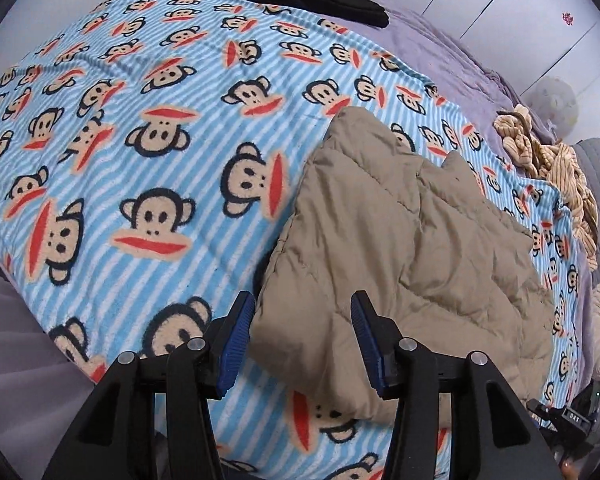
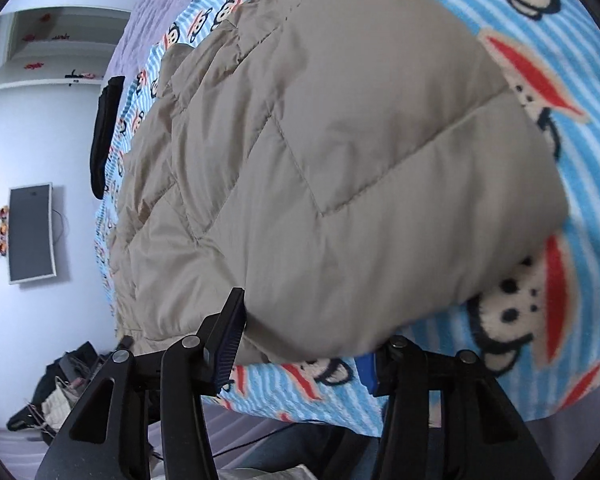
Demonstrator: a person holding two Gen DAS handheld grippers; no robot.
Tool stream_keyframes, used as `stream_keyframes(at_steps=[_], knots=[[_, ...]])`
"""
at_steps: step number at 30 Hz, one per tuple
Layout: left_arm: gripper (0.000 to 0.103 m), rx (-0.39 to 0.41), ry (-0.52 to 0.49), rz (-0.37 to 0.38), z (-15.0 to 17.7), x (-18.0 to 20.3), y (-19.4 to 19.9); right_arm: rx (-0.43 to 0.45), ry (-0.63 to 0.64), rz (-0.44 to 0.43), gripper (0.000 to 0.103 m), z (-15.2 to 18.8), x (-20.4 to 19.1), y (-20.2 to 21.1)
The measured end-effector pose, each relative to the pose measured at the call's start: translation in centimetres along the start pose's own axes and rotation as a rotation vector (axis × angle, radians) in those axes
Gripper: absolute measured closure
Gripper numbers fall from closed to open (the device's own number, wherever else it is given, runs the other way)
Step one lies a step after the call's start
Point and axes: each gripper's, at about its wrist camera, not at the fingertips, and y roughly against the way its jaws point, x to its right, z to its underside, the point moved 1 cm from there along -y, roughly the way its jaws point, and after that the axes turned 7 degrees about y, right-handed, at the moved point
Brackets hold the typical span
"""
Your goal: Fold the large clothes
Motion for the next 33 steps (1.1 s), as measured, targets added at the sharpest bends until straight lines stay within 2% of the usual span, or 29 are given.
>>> stream_keyframes(at_steps=[2, 4, 5, 7, 10, 14, 17, 21, 24, 29, 31, 32, 33], knots=[[0.051, -0.009, -0.045, -0.024, -0.1, 0.8, -1.0, 0.013, 0.036, 0.040, 0.050, 0.3, -0.7, 1.0], [0.051, -0.052, -0.090, -0.113, 0.2, 1.2, -3.5, 0.008, 0.084, 0.064, 0.050, 2.3, -0.6, 1.8], [0.051, -0.090, -0.092, -0.144, 0.4, 1.5, -4.9, 0.000, 0.113, 0.083, 0.050, 2.5, -1.2, 2.0], [0.051, -0.161, -0.054, -0.146, 0.8, 0.6, -6.6, -0.019, 0.153, 0.113, 0.050, 3.3, -1.7, 2.2], [0.051, -0.176, -0.029, -0.146, 0.7, 0.4, -6.5, -0.033, 0.176, 0.104, 0.050, 4.6, -2.4, 2.4], [0.051, -0.181, -0.115, -0.210, 0.8, 1.9, -5.4, -0.055, 0.174, 0.091, 0.050, 4.8, -3.1, 1.4], [0.051, -0.160, -0.185, -0.204, 1.2, 3.8, -3.4, -0.074, 0.174, 0.090, 0.050, 5.1, -4.1, 1.3], [0.051, -0.150, -0.221, -0.169, 1.6, 5.8, -1.3, -0.064, 0.197, 0.083, 0.049, 4.4, -6.1, 1.4], [0.051, -0.140, -0.227, -0.129, 2.1, 7.0, 0.2, -0.051, 0.220, 0.083, 0.039, 3.7, -7.5, 1.7], [0.051, -0.106, -0.277, -0.143, 3.3, 9.1, 1.8, -0.058, 0.264, 0.092, 0.037, 3.5, -8.8, 2.2], [0.027, -0.097, -0.282, -0.143, 3.8, 9.5, 2.3, -0.055, 0.280, 0.100, 0.026, 3.7, -9.1, 2.3], [0.003, -0.081, -0.280, -0.151, 4.0, 9.7, 2.6, -0.051, 0.288, 0.102, 0.024, 3.8, -9.1, 2.4], [0.001, -0.058, -0.280, -0.159, 4.3, 9.9, 3.1, -0.049, 0.292, 0.102, 0.024, 4.0, -8.9, 2.5]])
